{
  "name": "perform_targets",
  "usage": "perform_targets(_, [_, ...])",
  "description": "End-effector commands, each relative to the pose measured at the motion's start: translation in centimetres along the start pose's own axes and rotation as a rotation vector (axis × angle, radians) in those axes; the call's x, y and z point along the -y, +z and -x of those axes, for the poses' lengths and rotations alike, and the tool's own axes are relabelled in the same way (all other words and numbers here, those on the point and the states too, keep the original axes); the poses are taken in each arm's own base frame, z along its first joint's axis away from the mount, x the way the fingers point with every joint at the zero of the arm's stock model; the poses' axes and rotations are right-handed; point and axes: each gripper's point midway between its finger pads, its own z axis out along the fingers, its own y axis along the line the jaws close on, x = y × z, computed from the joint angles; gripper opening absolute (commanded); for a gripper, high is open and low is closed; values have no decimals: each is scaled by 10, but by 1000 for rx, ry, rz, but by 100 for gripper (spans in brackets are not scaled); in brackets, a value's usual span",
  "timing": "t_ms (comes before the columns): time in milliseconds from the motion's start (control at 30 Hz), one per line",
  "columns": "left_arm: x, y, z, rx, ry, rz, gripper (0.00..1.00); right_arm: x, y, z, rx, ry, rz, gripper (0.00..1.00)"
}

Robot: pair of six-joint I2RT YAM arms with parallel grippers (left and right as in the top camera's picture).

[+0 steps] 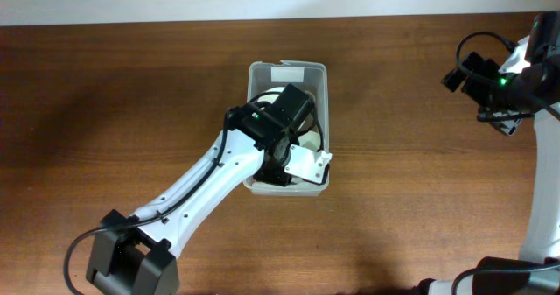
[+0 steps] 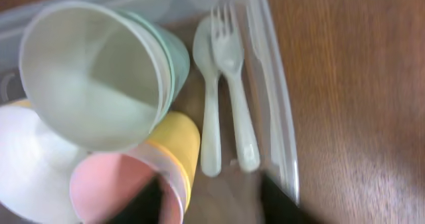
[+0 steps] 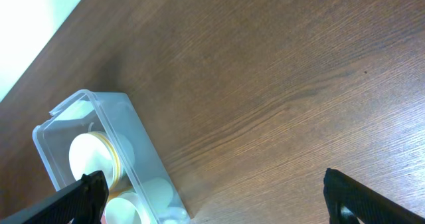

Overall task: Pack container
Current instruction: 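Lay the white fork beside the spoon in the container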

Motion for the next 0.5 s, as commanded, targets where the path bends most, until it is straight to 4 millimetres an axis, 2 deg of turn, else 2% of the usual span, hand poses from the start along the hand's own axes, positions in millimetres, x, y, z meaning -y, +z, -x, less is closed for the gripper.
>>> perform_targets(0, [-8, -6, -19, -97, -88, 54, 100, 0, -5, 4, 21, 1, -1, 99])
perform_targets(67, [-17, -18, -22, -110, -159, 108, 100, -1, -5, 3, 21, 0, -1, 99])
perform_targets(133, [-32, -39, -27, -117, -275, 196, 100, 0, -5, 4, 21, 1, -1, 99])
perform_targets(233, [-54, -72, -46, -125, -497, 339, 100, 0, -5, 4, 21, 1, -1, 99])
perform_targets(367, [-76, -128, -86, -80, -818, 518, 100, 0, -5, 4, 21, 1, -1, 99])
perform_targets(467, [-77, -170, -122, -12, -1059, 628, 100, 0, -5, 3, 21, 1, -1, 99])
